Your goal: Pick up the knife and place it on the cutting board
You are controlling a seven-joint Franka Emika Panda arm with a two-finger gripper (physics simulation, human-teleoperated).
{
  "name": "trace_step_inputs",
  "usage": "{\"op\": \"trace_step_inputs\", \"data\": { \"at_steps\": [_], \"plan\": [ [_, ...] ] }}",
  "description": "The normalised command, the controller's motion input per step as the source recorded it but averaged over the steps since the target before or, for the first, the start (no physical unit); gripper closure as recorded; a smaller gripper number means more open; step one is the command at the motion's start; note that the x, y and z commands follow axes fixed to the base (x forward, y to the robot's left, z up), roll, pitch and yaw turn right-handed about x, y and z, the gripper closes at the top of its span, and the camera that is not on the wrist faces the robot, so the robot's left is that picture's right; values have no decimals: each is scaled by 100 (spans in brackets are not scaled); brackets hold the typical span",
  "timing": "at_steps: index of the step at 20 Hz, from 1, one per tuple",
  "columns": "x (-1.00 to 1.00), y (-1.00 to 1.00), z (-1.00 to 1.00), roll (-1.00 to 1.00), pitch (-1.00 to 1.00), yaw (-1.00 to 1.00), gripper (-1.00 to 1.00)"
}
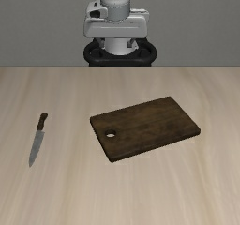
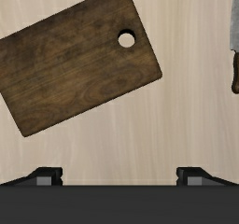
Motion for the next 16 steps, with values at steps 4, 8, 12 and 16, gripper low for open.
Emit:
{"op": "trace_step_inputs", "data": {
  "at_steps": [4, 8, 12, 16],
  "plan": [
    [0, -100, 0, 0, 0, 0, -100],
    [0, -100, 0, 0, 0, 0, -100],
    [0, -100, 0, 0, 0, 0, -100],
    [0, -100, 0, 0, 0, 0, -100]
  ]
}}
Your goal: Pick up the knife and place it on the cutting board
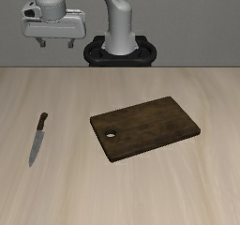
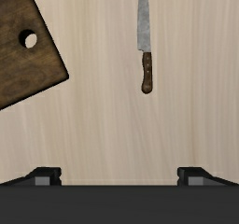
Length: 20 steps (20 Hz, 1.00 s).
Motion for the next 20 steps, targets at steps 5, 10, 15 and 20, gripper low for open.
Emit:
{"op": "trace_step_inputs", "data": {
  "at_steps": [5, 10, 15, 20],
  "plan": [
    [40, -60, 0, 0, 0, 0, -100],
    [100, 0, 0, 0, 0, 0, -100],
    [40, -20, -40, 0, 0, 0, -100],
    [0, 0, -100, 0, 0, 0, -100]
  ]
}}
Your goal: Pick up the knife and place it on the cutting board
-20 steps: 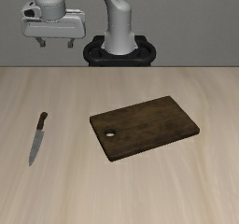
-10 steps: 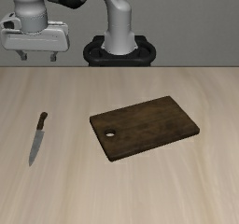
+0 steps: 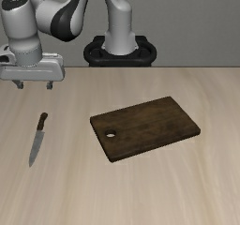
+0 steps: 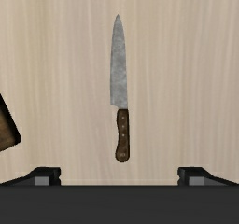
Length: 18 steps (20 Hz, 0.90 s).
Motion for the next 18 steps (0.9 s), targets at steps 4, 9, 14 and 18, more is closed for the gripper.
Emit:
{"op": "trace_step_inputs", "data": {
  "at_steps": [4, 9, 14, 18],
  "plan": [
    [0, 0, -100, 0, 0, 0, -100],
    [0, 0, -100, 0, 0, 0, -100],
    [0, 0, -100, 0, 0, 0, -100],
    [0, 0, 0, 0, 0, 0, 100]
  ]
}}
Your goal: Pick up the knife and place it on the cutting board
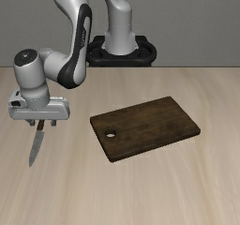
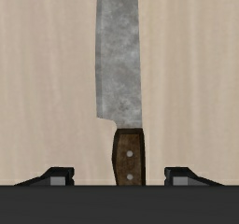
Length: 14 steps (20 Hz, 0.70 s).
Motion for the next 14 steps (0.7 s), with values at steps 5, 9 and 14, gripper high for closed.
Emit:
{"op": "trace_step_inputs", "data": {
  "at_steps": [5, 9, 14],
  "plan": [
    [0, 0, 0, 0, 0, 0, 100],
    [0, 0, 0, 0, 0, 0, 100],
    [0, 0, 100, 0, 0, 0, 100]
  ]
}}
